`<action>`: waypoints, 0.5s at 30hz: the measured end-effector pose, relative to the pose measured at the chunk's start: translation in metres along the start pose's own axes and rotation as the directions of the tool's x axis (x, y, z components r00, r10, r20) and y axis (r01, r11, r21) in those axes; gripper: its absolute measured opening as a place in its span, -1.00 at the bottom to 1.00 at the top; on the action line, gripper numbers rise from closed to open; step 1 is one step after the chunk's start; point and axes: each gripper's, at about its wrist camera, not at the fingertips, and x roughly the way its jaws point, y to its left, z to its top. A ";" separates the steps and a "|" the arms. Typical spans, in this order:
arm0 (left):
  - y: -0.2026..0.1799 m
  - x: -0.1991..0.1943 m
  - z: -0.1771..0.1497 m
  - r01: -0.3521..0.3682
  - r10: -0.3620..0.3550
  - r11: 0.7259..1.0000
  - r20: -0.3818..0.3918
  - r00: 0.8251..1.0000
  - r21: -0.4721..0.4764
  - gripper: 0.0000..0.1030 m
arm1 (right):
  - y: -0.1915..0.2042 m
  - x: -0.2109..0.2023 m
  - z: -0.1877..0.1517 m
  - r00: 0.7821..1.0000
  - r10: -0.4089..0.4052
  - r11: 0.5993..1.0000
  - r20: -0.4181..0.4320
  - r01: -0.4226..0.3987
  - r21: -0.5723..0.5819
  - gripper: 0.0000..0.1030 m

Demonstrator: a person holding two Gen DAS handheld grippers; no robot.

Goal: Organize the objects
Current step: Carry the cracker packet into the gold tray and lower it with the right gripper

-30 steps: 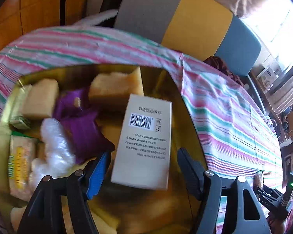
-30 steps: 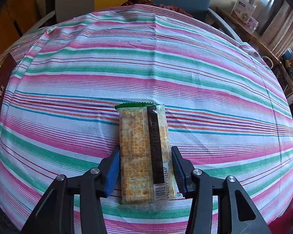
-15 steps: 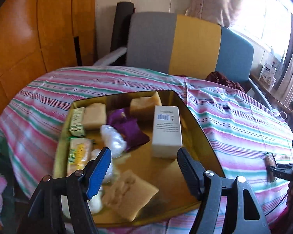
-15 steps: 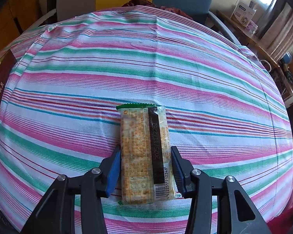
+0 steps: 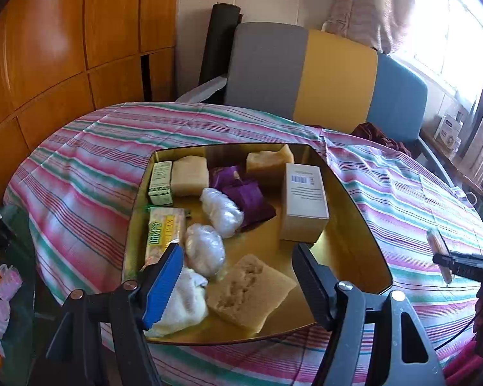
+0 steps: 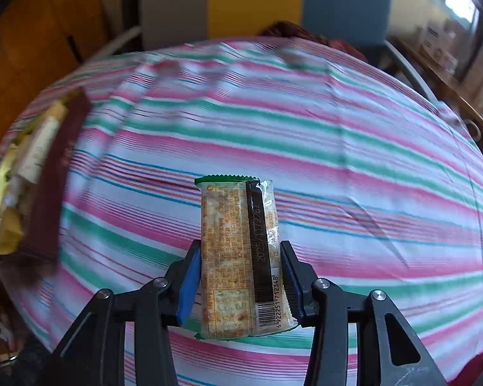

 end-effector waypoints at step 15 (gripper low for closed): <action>0.038 0.000 -0.007 -0.041 0.040 0.996 -0.018 0.999 -0.082 0.38 | 0.228 -0.018 0.035 0.936 0.351 0.827 0.025 -0.298 -0.478 -0.09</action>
